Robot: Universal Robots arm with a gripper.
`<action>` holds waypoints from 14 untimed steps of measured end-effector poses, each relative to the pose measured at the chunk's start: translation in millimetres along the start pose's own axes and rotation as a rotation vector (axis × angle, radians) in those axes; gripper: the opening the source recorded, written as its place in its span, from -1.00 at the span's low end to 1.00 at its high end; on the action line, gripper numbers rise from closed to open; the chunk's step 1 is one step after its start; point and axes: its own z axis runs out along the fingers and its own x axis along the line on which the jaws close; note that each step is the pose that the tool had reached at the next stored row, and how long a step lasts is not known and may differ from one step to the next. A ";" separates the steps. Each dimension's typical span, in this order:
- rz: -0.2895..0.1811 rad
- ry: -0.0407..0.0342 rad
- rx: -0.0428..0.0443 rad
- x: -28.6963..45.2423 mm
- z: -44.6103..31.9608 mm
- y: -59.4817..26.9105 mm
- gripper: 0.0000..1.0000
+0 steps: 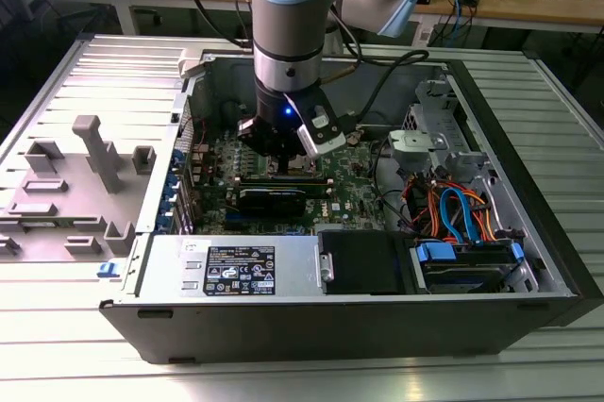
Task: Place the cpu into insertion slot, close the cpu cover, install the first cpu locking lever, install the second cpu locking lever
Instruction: 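Install the second cpu locking lever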
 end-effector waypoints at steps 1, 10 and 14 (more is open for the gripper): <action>0.000 0.0000 0.0000 0.0 0.0 -0.1 -0.79; 0.000 0.0011 0.0000 -3.2 0.2 -1.7 -0.79; 0.000 0.0043 -0.0001 -3.5 -0.5 -1.0 -0.79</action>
